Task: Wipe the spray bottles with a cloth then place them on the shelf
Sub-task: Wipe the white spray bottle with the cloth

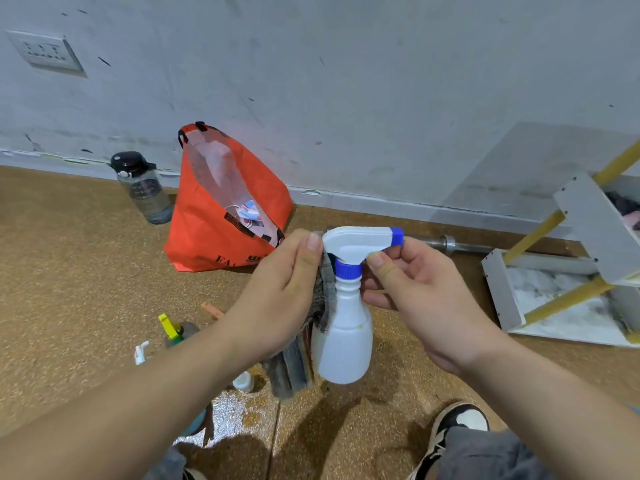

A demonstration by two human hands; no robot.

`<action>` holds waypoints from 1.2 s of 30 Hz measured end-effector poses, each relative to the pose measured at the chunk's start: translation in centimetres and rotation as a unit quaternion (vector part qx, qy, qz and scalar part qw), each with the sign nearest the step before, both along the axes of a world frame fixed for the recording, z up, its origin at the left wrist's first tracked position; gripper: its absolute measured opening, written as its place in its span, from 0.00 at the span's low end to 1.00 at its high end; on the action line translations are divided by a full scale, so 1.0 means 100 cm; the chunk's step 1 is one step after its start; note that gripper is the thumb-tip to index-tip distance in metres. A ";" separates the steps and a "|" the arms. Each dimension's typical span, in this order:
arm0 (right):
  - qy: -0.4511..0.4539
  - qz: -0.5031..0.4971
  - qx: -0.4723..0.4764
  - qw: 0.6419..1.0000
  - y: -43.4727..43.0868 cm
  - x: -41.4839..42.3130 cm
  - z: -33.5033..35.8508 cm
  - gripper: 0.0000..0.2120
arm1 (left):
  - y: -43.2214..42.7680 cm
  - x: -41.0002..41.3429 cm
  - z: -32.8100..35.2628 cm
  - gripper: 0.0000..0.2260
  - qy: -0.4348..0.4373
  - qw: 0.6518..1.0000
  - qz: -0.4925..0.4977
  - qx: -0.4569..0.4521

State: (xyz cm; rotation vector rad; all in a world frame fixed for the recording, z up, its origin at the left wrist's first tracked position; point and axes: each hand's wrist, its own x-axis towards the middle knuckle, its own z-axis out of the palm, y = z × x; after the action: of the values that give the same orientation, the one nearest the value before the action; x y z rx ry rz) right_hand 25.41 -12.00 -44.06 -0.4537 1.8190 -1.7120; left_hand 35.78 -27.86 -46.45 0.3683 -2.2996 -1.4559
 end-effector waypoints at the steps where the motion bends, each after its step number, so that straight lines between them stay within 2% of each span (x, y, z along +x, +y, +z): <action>1: 0.004 0.007 0.003 1.000 0.000 0.001 -0.002 0.08 | 0.003 0.000 -0.002 0.17 0.006 1.000 0.003 -0.003; 3: 0.028 0.033 0.014 0.999 0.000 0.003 -0.006 0.10 | 0.008 -0.001 -0.004 0.15 0.015 0.999 0.011 -0.032; 7: 0.050 0.094 0.019 0.994 0.002 0.010 -0.006 0.11 | 0.003 0.000 0.002 0.18 0.021 0.979 0.007 -0.205; 9: 0.071 0.117 0.020 0.990 0.004 0.010 -0.003 0.12 | -0.005 -0.001 0.006 0.16 0.028 0.966 0.007 -0.258; 12: 0.108 0.138 0.040 0.984 0.005 0.005 0.002 0.10 | -0.011 -0.003 0.008 0.17 0.037 0.960 0.029 -0.277; 16: 0.035 0.164 0.023 0.986 0.002 0.005 0.008 0.09 | -0.008 -0.004 0.008 0.19 0.035 0.954 0.027 -0.297; 20: 0.102 0.165 0.071 0.978 0.002 0.003 0.010 0.14 | -0.008 -0.004 0.010 0.17 0.033 0.975 0.011 -0.218; 23: 0.126 0.120 0.084 0.981 0.003 -0.004 0.011 0.18 | -0.019 -0.009 0.016 0.18 0.021 0.985 0.109 -0.130; 25: 0.127 0.065 0.085 0.986 0.003 -0.009 0.010 0.20 | -0.029 -0.011 0.017 0.21 -0.002 0.983 0.183 0.008; 27: 0.123 0.015 0.096 0.988 0.004 -0.014 0.009 0.21 | -0.032 -0.010 0.016 0.22 0.004 0.967 0.199 0.157; 28: 0.124 -0.002 0.102 0.987 0.004 -0.016 0.009 0.21 | -0.031 -0.009 0.014 0.22 0.002 0.964 0.195 0.180; 32: 0.159 -0.030 0.129 0.978 0.005 -0.019 0.012 0.19 | -0.006 -0.004 0.006 0.18 -0.002 0.972 0.159 0.176; 34: 0.170 -0.033 0.131 0.976 0.003 -0.018 0.013 0.18 | 0.009 0.001 0.001 0.15 0.001 0.986 0.160 0.054; 36: 0.182 -0.041 0.125 0.975 0.001 -0.017 0.012 0.19 | 0.028 0.007 -0.001 0.13 0.018 0.992 0.124 -0.002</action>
State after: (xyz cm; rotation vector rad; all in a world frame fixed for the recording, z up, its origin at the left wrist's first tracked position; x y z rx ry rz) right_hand 23.69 -11.90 -42.84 -0.6243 2.3087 -1.4957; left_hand 36.51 -25.09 -46.60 0.5987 -2.1395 -1.3243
